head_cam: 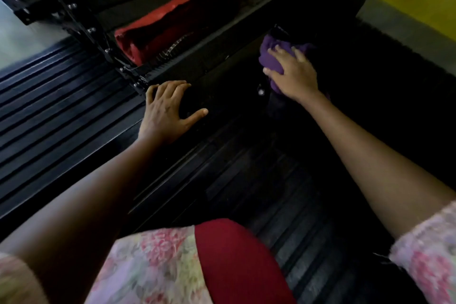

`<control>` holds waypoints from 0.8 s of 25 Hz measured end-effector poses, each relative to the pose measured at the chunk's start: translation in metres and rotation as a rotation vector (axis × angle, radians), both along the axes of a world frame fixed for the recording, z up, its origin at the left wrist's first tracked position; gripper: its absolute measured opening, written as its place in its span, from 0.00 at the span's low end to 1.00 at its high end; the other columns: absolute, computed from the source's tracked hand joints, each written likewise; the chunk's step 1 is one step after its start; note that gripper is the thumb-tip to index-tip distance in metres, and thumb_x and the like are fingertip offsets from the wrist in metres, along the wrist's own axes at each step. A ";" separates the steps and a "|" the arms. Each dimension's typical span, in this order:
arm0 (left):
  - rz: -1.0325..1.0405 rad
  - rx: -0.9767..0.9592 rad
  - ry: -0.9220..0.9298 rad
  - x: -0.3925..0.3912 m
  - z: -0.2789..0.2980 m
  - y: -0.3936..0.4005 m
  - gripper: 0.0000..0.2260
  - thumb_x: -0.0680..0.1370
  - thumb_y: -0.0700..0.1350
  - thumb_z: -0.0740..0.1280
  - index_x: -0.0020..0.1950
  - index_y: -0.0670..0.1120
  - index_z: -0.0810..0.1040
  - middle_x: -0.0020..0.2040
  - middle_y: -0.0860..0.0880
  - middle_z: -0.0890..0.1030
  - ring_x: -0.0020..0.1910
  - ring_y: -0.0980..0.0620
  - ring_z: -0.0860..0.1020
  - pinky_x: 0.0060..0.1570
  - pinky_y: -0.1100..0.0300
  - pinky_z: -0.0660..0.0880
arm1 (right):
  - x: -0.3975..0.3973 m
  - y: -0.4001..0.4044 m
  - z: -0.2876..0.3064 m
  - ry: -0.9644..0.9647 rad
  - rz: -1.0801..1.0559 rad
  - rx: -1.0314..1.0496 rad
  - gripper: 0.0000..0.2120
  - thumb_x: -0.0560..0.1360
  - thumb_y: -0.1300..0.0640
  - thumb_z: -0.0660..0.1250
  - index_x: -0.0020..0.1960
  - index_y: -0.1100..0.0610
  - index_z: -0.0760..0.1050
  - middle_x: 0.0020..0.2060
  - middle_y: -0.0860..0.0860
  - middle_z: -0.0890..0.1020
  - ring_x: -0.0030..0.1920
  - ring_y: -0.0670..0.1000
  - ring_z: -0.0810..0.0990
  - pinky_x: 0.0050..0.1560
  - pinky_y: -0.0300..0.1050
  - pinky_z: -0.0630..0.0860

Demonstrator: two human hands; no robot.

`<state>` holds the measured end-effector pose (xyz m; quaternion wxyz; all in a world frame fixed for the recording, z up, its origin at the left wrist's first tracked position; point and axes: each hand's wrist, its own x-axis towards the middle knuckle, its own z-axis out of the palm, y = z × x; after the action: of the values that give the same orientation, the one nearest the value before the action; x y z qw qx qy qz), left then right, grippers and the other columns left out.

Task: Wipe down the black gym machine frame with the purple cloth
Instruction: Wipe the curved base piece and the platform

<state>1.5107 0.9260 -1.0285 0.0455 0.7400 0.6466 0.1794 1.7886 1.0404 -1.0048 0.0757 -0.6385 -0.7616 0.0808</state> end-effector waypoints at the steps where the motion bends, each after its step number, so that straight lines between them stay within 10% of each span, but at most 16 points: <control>1: -0.001 -0.003 0.005 0.000 0.000 0.000 0.36 0.73 0.71 0.54 0.69 0.45 0.69 0.68 0.47 0.71 0.70 0.48 0.65 0.72 0.48 0.52 | 0.011 -0.015 0.000 0.002 0.086 -0.002 0.27 0.78 0.43 0.60 0.75 0.48 0.61 0.75 0.46 0.61 0.75 0.55 0.56 0.72 0.50 0.55; 13: 0.005 0.022 0.009 -0.001 0.000 0.001 0.36 0.72 0.71 0.55 0.69 0.46 0.69 0.68 0.47 0.71 0.70 0.48 0.64 0.71 0.50 0.50 | -0.041 0.062 0.005 0.000 0.031 -0.072 0.28 0.79 0.41 0.55 0.76 0.51 0.57 0.76 0.48 0.57 0.76 0.55 0.53 0.73 0.52 0.52; 20: 0.004 -0.018 0.034 0.002 0.004 -0.002 0.38 0.71 0.71 0.54 0.69 0.44 0.68 0.68 0.44 0.71 0.70 0.45 0.64 0.70 0.51 0.50 | 0.067 -0.072 -0.004 0.025 0.213 0.002 0.28 0.77 0.41 0.60 0.74 0.50 0.64 0.73 0.50 0.65 0.74 0.58 0.59 0.72 0.52 0.59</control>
<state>1.5128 0.9238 -1.0241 0.0410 0.7413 0.6503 0.1610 1.8556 0.9689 -1.0092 0.0768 -0.5530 -0.8241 0.0955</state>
